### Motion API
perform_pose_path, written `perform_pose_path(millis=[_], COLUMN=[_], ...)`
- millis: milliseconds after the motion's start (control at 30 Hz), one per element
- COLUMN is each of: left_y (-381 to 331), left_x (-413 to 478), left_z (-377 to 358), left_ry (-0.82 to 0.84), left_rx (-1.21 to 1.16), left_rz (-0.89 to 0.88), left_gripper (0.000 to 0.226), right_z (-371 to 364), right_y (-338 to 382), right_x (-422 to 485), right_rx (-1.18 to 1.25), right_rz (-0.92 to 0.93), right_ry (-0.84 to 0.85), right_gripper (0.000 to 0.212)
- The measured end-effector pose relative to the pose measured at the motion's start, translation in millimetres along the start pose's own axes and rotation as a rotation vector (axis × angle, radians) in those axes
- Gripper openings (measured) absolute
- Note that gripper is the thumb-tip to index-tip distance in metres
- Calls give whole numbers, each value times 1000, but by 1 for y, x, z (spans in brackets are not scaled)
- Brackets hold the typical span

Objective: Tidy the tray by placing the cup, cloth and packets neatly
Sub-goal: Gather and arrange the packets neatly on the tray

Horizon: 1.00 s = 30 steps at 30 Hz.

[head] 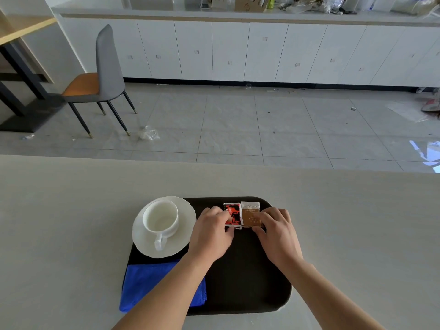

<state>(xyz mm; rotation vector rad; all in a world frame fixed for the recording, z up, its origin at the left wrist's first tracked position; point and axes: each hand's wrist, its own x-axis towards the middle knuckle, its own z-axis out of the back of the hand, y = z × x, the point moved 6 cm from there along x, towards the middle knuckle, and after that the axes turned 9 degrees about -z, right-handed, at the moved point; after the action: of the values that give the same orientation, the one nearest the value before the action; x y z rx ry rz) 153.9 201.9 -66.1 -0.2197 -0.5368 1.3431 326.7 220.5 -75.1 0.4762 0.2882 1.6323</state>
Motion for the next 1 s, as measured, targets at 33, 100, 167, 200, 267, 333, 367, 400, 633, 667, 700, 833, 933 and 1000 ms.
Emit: perform_pose_path(millis=[33, 100, 167, 200, 267, 333, 367, 400, 633, 667, 700, 833, 933, 1000], left_y=[0, 1, 1, 2, 4, 6, 6, 6, 8, 9, 9, 7, 6, 5], left_x=[0, 0, -1, -1, -2, -2, -2, -2, 1, 1, 1, 0, 0, 0], left_z=[0, 0, 0, 0, 1, 2, 2, 2, 1, 2, 3, 3, 1, 1], left_ry=[-4, -12, -18, -23, -36, -48, -51, -50, -58, -64, -70, -68, -49, -40], left_rx=[-1, -12, -16, -18, -26, -33, -35, -36, -56, -62, -68, -56, -63, -62], left_rz=[2, 17, 20, 20, 25, 33, 36, 36, 80, 92, 101, 95, 86, 81], left_gripper=[15, 13, 14, 14, 17, 19, 19, 19, 24, 23, 21, 15, 16, 17], right_z=[-1, -2, -2, -2, -1, -2, -3, -4, -11, -11, -11, -11, -12, -13], right_y=[0, 1, 1, 2, 6, 13, 17, 21, 31, 31, 29, 25, 26, 26], right_x=[0, -2, -3, -4, -7, -8, -7, -5, 5, 6, 7, 10, 11, 9], right_rx=[5, 17, 24, 13, -44, -101, -118, -126, -154, -158, -157, -150, -111, -88], right_rz=[-2, -6, -11, -12, 25, 98, 122, 131, 92, 94, 93, 80, 65, 65], right_ry=[1, 5, 0, -4, -30, -56, -57, -52, 0, -4, -7, 8, 6, 11], right_gripper=[31, 33, 36, 36, 37, 37, 36, 36, 35, 35, 35, 37, 33, 31])
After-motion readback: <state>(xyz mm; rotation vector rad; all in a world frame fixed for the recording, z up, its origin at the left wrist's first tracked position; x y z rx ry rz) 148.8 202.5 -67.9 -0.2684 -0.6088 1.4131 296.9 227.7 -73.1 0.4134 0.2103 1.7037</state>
